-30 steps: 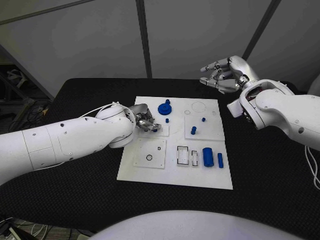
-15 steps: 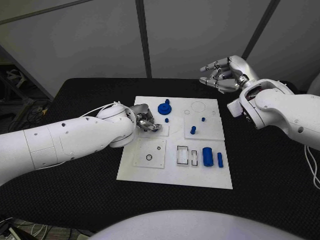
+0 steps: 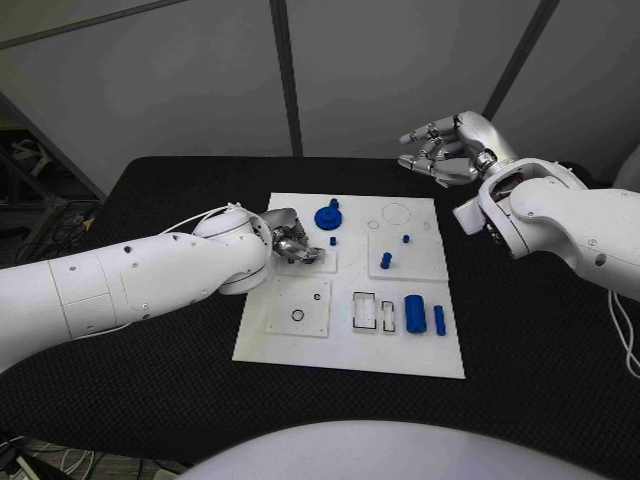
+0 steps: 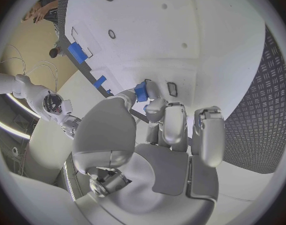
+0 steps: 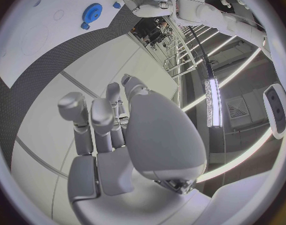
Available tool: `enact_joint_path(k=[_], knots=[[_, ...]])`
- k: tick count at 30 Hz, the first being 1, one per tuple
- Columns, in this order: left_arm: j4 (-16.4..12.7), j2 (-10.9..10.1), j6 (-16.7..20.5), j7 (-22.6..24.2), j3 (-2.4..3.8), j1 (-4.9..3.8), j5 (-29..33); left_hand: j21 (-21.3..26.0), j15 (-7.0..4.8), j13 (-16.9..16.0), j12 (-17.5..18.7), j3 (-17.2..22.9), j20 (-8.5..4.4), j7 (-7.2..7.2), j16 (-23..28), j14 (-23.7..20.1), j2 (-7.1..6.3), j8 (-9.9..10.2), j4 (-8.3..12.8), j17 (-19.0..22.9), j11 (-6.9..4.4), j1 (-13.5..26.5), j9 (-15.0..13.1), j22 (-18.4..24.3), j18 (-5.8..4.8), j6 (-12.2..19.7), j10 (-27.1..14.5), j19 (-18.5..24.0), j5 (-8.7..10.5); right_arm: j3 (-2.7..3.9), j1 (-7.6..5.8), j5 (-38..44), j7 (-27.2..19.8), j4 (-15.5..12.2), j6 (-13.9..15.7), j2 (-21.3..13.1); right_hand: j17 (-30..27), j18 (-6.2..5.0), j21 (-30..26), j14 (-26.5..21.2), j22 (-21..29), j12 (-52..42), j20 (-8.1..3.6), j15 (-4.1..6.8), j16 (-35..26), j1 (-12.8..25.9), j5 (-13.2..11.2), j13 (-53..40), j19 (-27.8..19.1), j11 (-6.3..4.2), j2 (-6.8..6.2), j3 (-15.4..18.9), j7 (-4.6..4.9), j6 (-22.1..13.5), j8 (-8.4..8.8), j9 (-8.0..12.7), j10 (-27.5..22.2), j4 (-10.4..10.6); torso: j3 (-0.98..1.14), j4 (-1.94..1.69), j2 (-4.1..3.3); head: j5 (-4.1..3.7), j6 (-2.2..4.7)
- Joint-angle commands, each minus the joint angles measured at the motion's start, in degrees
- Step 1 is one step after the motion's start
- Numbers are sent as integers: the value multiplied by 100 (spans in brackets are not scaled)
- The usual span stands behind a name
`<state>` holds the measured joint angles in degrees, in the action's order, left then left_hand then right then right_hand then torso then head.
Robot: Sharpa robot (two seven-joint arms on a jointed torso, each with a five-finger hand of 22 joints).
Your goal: Assemble the parts on the task board
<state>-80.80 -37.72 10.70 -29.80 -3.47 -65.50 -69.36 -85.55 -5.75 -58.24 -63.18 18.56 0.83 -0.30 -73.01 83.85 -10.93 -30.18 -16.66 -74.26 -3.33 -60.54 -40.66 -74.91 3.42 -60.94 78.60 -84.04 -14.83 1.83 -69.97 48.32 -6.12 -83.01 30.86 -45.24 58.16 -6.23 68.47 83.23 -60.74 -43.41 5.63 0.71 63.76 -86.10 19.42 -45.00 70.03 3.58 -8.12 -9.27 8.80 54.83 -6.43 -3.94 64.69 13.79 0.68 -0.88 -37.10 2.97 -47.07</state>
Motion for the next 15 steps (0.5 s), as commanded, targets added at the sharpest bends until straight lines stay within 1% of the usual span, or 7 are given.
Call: enact_joint_path(k=[1, 15], knots=[[1, 2, -191, -47, -33, 40, -12, -19, -30, -9, -15, -56, -26, 2, 20, 235, 45, 28, 6, -8, -2, -20, 6, -1057, -195, -23, 25, -231, -16, 3, -11, 15, -20, -2, -32, -2, -5, -43, -31, 30, 5, 0, -13, 12, -16, 65, 39, 5, -15, -1, 13, -12, 6, -51, 37, -2, -47, 19, 1, -1, 1, 2, -7], [-66, -68, -210, -47, -30, 25, -12, -13, -39, -10, -13, -120, -32, 15, 23, 235, 65, 25, 36, -10, -13, -258, -6, -1059, -194, -11, 19, -229, -25, 3, -11, 15, -16, 6, -40, -2, -5, -43, -31, 30, 5, 0, -13, 12, -16, 65, 39, 5, -15, -1, 13, -12, 6, -51, 37, -2, -47, 19, -5, -4, 3, 11, -7]])
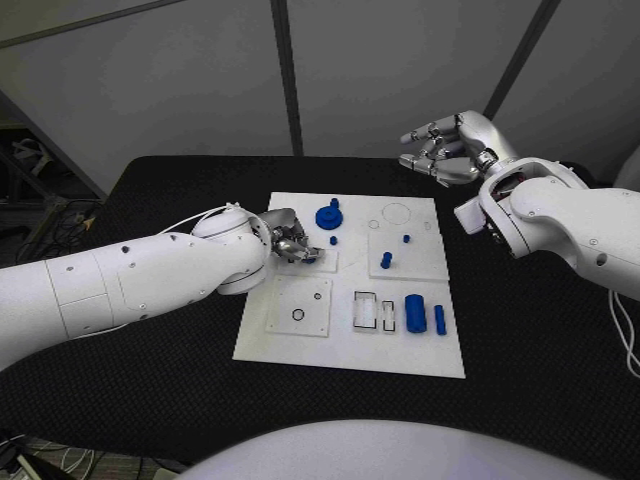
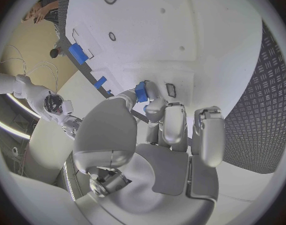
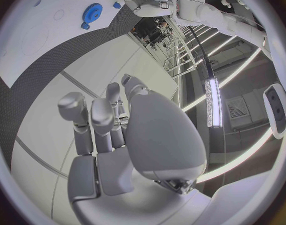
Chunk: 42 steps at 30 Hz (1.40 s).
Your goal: Assemble the parts on the task board
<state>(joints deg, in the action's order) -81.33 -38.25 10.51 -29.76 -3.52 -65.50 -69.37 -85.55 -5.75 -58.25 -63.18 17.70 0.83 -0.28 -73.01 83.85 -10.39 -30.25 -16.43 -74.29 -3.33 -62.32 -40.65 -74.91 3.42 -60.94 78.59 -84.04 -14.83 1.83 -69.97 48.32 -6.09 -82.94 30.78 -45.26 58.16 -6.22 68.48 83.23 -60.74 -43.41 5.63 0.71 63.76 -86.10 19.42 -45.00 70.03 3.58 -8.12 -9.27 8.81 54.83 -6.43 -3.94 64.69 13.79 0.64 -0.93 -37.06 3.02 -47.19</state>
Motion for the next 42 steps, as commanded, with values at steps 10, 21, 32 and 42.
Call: enact_joint_path(k=[10, 21, 32, 42], knots=[[-70, -90, -265, -54, -17, -38, -12, -12, -42, -13, -15, -52, -35, 17, 26, 235, 8, 29, 22, -7, -17, -199, -11, -1062, -195, -8, 20, -230, -20, 3, -11, 15, -17, 5, -38, 4, -5, -44, -32, 30, 5, 0, -12, 12, -16, 65, 39, 6, -15, -1, 13, -12, 6, -51, 37, -2, -47, 19, -1, 1, -3, 16, 6], [-37, -87, -305, -57, -16, -123, -12, -10, -42, -15, -17, -54, -36, 18, 25, 235, 10, 28, 22, -9, -18, -221, -12, -1061, -194, -9, 21, -229, -19, 3, -11, 15, -19, 13, -39, 14, -5, -44, -32, 30, 5, 0, -12, 12, -16, 65, 39, 6, -15, -1, 13, -12, 6, -51, 37, -2, -47, 19, 2, 3, -8, 18, 4], [54, -3, -428, -68, -16, -192, -12, -7, -35, -3, -5, -176, -34, -1, 28, 236, 23, 31, -29, -9, -4, -147, -11, -1064, -195, -14, 17, -230, 1, 3, -11, 15, -18, 15, -39, 17, -4, -45, -40, 32, 12, -7, -12, 12, -24, 80, 51, 3, -14, -2, 15, -10, 5, -54, 39, -2, -46, 27, 5, 5, -8, 13, -9], [174, 65, -679, -89, -17, -221, -46, 13, -27, 30, 25, -367, -27, -14, 29, 236, 77, 41, -30, -11, 7, -51, -8, -1052, -190, -10, -1, -216, 8, 3, -11, 15, -16, 21, -49, 24, -3, -44, -41, 33, 11, -5, -12, 12, -26, 87, 53, 6, -12, -1, 15, -9, 6, -55, 40, -3, -48, 31, 3, 5, -3, 16, -21]])
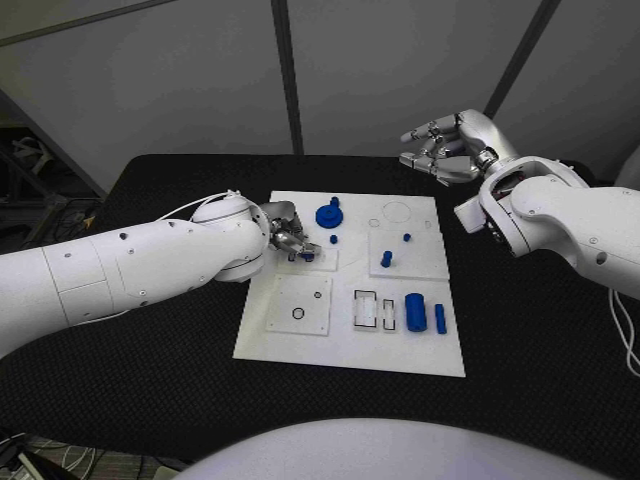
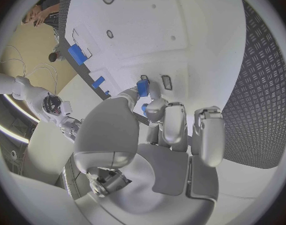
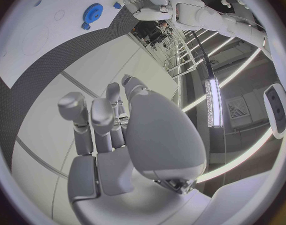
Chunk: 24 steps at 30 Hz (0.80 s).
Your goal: Assemble the parts on the task board
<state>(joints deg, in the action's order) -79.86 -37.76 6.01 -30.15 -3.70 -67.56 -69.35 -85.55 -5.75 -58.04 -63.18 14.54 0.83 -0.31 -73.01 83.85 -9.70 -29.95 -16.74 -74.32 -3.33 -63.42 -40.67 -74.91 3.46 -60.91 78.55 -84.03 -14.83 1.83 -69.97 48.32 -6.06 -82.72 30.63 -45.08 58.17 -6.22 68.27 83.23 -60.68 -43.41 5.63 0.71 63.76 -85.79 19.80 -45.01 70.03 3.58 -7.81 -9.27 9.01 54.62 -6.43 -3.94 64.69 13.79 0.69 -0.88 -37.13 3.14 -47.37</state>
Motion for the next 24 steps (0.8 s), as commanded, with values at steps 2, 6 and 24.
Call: enact_joint_path(k=[2, 6, 24], knots=[[44, 23, -268, -53, 2, -18, -50, 16, -26, 13, 30, -80, -26, -13, 30, 236, 17, 14, 3, -7, 10, 68, -6, -1050, -192, -10, 0, -214, 8, 3, -11, 15, -19, -2, -37, 6, -3, -44, -20, 33, 4, -5, -12, 12, -26, 56, 15, 7, -12, -1, -16, -9, -15, -34, 39, -3, -48, 31, -1, 2, 5, 2, -5], [66, 29, -322, -57, 2, -24, -60, 16, -25, 13, 30, -92, -26, -13, 30, 236, 22, 14, 3, -7, 10, 71, -6, -1050, -192, -11, 0, -214, 8, 3, -11, 15, -18, -2, -41, 3, -3, -44, -20, 33, 4, -5, -12, 12, -26, 56, 15, 7, -12, -1, -16, -9, -15, -34, 39, -3, -48, 31, -2, 0, 4, -6, -2], [73, 67, -320, -59, 2, -54, -67, 12, -24, 8, 27, -149, -24, -13, 31, 236, 41, 15, 5, -8, 12, 82, -6, -1056, -194, -12, 1, -219, 10, 3, -11, 15, -19, 5, -44, 11, -2, -45, -23, 34, 6, -8, -12, 11, -28, 66, 16, 6, -12, -1, -16, -6, -15, -35, 40, -3, -48, 37, -3, -7, 5, -18, -5]])
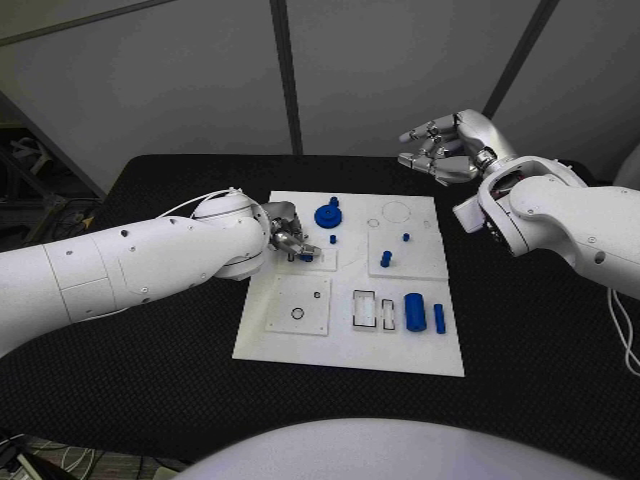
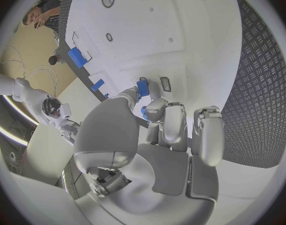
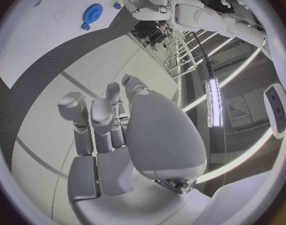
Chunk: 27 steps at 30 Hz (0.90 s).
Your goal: Assemble the parts on the task board
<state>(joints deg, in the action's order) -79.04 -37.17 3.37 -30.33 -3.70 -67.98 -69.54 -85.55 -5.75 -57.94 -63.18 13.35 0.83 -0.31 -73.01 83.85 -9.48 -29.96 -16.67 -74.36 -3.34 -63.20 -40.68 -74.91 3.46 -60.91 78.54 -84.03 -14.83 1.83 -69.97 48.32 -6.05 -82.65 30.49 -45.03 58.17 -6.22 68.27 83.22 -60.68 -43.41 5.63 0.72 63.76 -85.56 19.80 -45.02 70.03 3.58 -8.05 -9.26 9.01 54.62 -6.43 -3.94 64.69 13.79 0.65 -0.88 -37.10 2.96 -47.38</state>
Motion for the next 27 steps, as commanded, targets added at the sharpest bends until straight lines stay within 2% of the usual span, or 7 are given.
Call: enact_joint_path(k=[1, 7, 11, 15, 20, 27], knots=[[-11, 8, -58, -41, 2, -13, -48, 12, -24, -2, 26, -30, -24, -13, 31, 236, 19, 15, -2, -4, 13, 59, -6, -1057, -194, -12, 2, -219, 10, 3, -11, 15, -20, -1, -29, 7, -2, -45, -23, 34, 7, -8, -12, 11, -28, 42, 16, 7, -12, 0, 8, -6, -15, -35, 40, -3, -48, 37, 0, -7, 2, 1, -3], [-17, 7, -124, -42, 2, -46, -48, 2, -29, -36, -5, -79, -25, 3, 30, 237, 61, 8, 23, -6, 0, -41, -11, -1071, -198, -27, 22, -229, 3, 3, -11, 15, -22, 0, -29, 9, -2, -45, -23, 34, 7, -8, -12, 11, -28, 42, 16, 7, -12, 0, 8, -6, -15, -35, 40, -3, -48, 37, 3, 0, 1, 11, -1], [-12, 9, -173, -45, 2, -71, -48, 4, -39, -45, -10, -28, -34, 17, 30, 238, 243, 13, 57, -9, -12, -246, -11, -1076, -198, -34, 35, -230, 2, 3, -11, 15, -21, 2, -30, 11, -2, -45, -23, 34, 7, -8, -12, 11, -28, 42, 16, 7, -12, 0, 8, -6, -15, -35, 40, -3, -48, 37, 3, -1, 3, 12, -3], [3, 18, -226, -49, 2, -95, -48, 9, -43, -45, -4, 28, -38, 24, 33, 238, 341, 23, 116, -9, -18, -437, -11, -1078, -197, -22, 36, -229, 0, 3, -11, 15, -21, 1, -32, 12, -2, -45, -23, 34, 7, -8, -12, 11, -28, 42, 16, 7, -12, 0, 8, -6, -15, -35, 40, -3, -48, 37, 4, -2, 1, 14, -4], [23, 34, -292, -54, 2, -119, -48, 11, -43, -46, 0, 72, -37, 28, 33, 239, 397, 29, 182, -11, -22, -598, -13, -1081, -198, -16, 39, -230, 0, 3, -11, 15, -18, -1, -34, 13, -2, -45, -23, 34, 7, -8, -12, 11, -28, 42, 16, 7, -12, 0, 8, -6, -15, -35, 40, -3, -48, 37, 6, 2, -3, 14, -7], [47, 65, -405, -62, 2, -143, -48, 17, -42, -37, 9, 81, -36, 29, 35, 239, 404, 32, 206, -10, -22, -650, -13, -1077, -196, -15, 36, -226, 1, 3, -11, 15, -15, -5, -39, 12, -2, -45, -23, 34, 7, -8, -12, 11, -28, 42, 16, 7, -12, 0, 8, -6, -15, -35, 40, -3, -48, 37, 4, 2, -5, 9, -12]])
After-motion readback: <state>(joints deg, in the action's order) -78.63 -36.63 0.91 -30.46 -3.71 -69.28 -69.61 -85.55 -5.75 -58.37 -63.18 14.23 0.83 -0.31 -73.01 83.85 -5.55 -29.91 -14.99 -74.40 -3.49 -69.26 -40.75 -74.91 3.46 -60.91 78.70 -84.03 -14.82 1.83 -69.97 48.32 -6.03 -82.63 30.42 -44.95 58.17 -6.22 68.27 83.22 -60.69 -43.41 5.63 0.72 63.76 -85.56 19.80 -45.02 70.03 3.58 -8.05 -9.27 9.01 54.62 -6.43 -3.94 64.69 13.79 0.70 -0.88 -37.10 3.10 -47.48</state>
